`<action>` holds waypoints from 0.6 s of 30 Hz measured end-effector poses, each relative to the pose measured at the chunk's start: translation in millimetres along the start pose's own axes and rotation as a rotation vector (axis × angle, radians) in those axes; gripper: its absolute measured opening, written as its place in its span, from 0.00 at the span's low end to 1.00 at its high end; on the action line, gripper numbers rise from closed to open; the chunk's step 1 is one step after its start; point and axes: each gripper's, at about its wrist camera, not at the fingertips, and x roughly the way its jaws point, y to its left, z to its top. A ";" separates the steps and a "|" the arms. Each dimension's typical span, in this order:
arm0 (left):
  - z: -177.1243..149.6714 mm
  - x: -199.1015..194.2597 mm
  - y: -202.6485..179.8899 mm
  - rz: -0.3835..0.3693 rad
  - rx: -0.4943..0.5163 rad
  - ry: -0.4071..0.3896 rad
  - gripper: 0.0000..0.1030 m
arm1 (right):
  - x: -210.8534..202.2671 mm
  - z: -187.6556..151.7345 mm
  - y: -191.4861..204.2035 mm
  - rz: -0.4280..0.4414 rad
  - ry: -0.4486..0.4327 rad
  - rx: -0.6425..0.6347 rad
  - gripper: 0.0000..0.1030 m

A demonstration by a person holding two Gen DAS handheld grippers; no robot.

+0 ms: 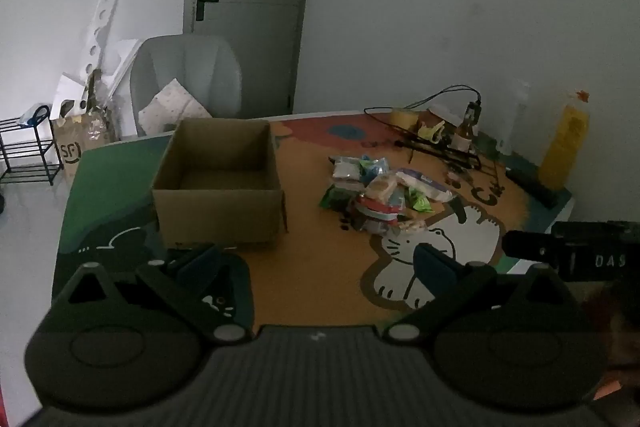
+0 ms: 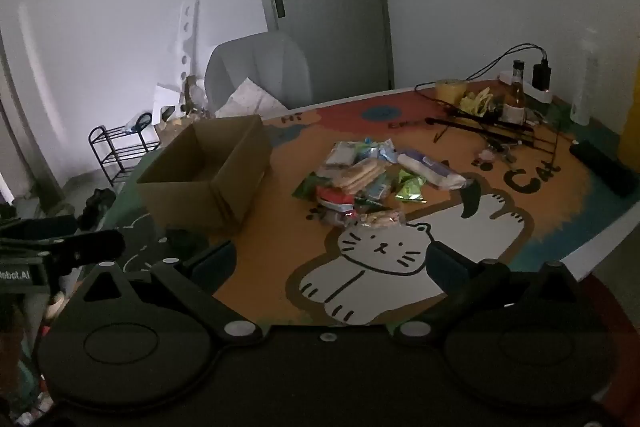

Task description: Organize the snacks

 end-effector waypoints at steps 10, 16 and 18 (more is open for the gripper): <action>0.1 -9.2 11.6 -0.048 0.003 -0.033 1.00 | 1.7 -0.1 0.6 0.009 0.011 -0.006 1.00; -1.4 -3.6 2.7 -0.007 -0.005 -0.014 1.00 | 2.9 -0.9 0.0 0.007 0.014 -0.006 1.00; -1.2 -3.0 3.1 -0.007 -0.003 -0.014 1.00 | 3.0 -0.8 -0.2 0.010 0.014 -0.007 1.00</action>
